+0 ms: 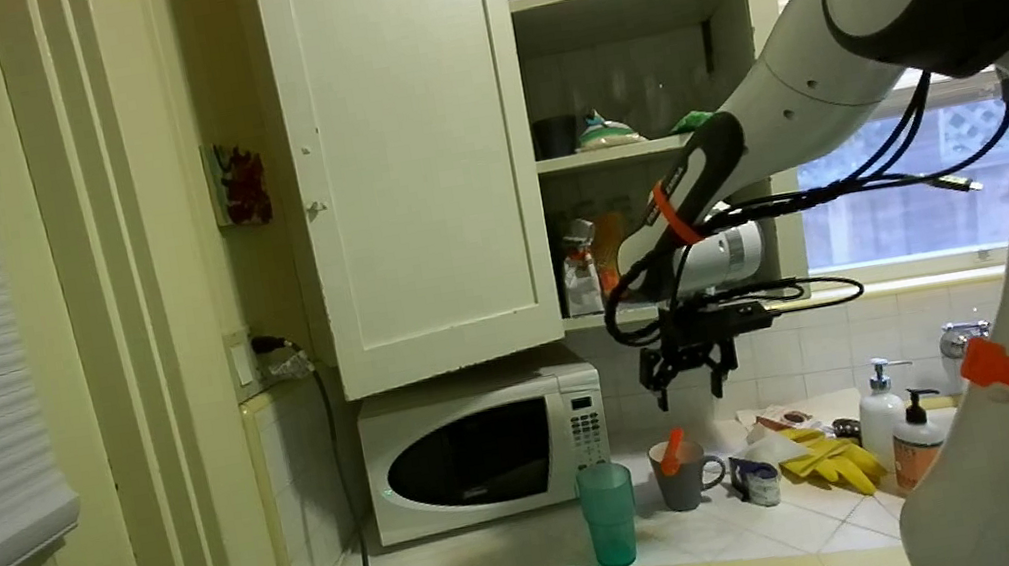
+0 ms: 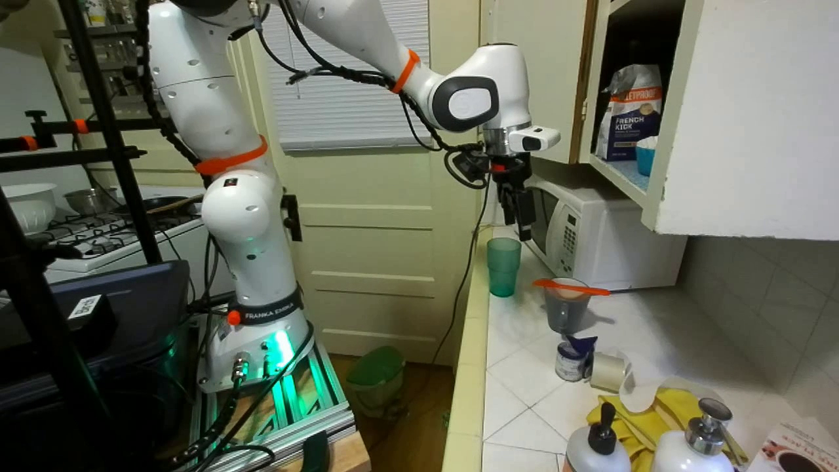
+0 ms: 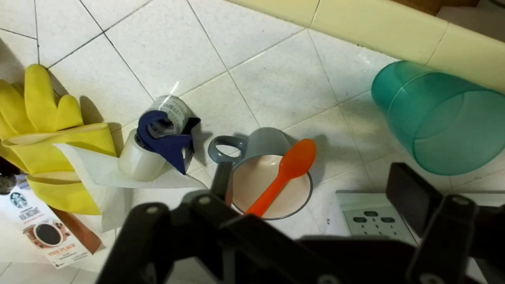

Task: Put the orange spoon on top of the green cup.

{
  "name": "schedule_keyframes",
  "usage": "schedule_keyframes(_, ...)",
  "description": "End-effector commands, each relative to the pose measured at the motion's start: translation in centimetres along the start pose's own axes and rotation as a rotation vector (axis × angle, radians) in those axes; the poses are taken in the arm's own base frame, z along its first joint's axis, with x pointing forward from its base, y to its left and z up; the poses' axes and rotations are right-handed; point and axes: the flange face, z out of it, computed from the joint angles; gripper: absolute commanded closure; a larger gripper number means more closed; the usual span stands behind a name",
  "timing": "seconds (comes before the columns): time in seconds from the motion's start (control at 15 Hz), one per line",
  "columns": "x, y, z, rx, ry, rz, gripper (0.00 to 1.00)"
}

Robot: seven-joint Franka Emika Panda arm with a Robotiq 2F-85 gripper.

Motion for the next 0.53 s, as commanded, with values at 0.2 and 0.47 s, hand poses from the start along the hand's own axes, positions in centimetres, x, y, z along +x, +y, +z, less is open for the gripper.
schedule_keyframes(0.2,2.8,2.4,4.8,-0.009,0.003,0.136,0.0)
schedule_keyframes(0.47,4.1,2.5,7.6,0.011,0.006,0.161,0.0)
